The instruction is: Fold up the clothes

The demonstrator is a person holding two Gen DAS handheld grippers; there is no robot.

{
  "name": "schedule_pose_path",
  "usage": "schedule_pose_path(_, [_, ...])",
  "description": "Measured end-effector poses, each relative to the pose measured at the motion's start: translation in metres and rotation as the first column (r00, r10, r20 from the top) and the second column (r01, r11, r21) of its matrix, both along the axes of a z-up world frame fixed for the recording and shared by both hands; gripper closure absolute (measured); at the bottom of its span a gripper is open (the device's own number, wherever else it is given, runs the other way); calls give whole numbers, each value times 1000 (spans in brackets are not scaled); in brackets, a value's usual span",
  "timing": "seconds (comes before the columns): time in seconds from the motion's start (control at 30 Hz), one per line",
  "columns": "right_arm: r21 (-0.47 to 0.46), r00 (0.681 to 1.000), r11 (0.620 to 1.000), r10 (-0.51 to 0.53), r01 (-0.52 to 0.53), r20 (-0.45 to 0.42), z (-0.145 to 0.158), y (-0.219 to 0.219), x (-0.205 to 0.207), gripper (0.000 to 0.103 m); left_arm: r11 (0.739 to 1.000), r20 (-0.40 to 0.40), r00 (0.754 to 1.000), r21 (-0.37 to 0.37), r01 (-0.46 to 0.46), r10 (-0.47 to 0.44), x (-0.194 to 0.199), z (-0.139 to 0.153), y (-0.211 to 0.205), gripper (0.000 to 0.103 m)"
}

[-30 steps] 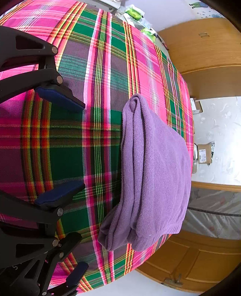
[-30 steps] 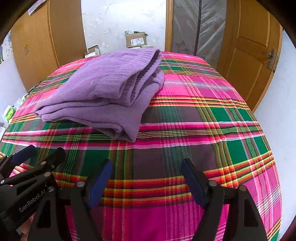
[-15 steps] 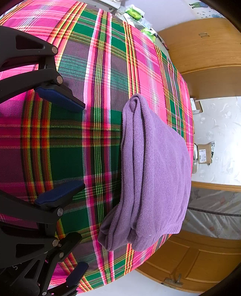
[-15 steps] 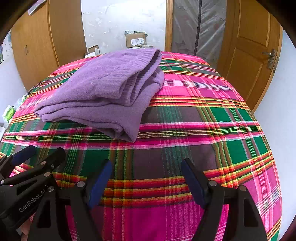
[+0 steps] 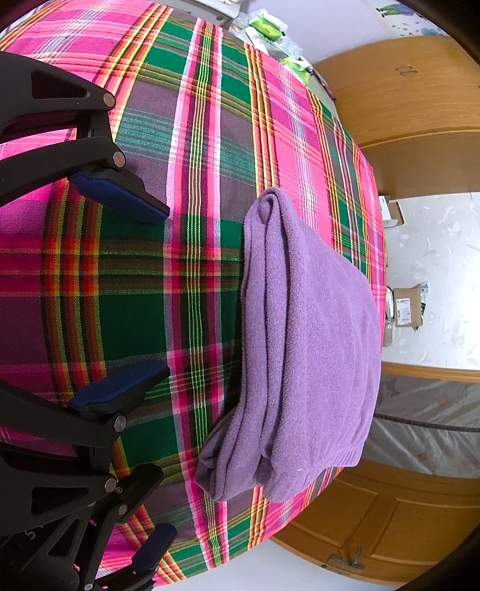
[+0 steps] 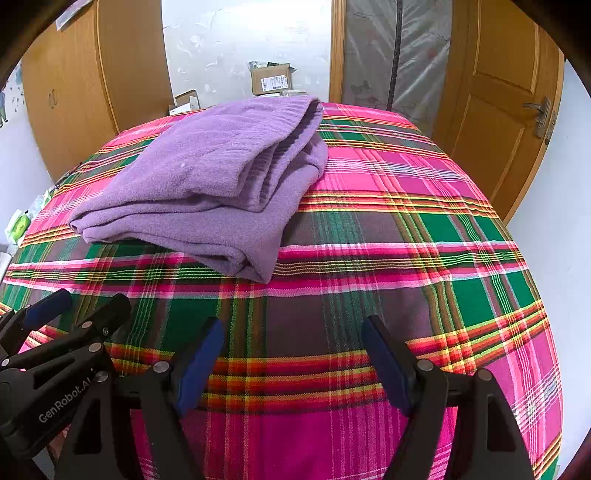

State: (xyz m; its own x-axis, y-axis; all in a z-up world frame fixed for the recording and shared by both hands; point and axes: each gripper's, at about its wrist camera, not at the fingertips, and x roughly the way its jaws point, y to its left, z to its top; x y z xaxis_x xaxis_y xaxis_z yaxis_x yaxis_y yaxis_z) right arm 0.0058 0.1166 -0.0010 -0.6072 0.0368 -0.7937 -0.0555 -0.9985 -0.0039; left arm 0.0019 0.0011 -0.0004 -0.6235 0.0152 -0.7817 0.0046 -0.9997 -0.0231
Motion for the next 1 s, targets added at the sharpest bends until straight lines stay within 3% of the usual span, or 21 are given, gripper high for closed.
schedule_pose_path(0.37, [-4,1000,1000,13,-13,-1,0,2,1,26,1000,0,1000,1,15,-15,-2,1,-1,25])
schedule_pose_path(0.43, [-11,1000,1000,20,-20,-3,1,4,2,30,1000,-1,1000,12,24,-24,-2,1,-4,25])
schedule_pose_path(0.67, [-132,998,990,31,-37,-46,13,25,2,61,996,-55,997,65,61,-57,-2,20,-18,26])
schedule_pose_path(0.8, [-147,985,981,103,-123,-136,29,23,4,71,990,-158,977,-6,142,-141,1,42,-13,26])
schedule_pose_path(0.93, [-180,957,956,190,-231,-218,44,20,-2,71,968,-218,944,-47,245,-249,0,56,-5,26])
schedule_pose_path(1.0, [-217,954,943,208,-254,-217,44,20,-13,71,951,-228,924,-95,293,-307,-3,55,2,26])
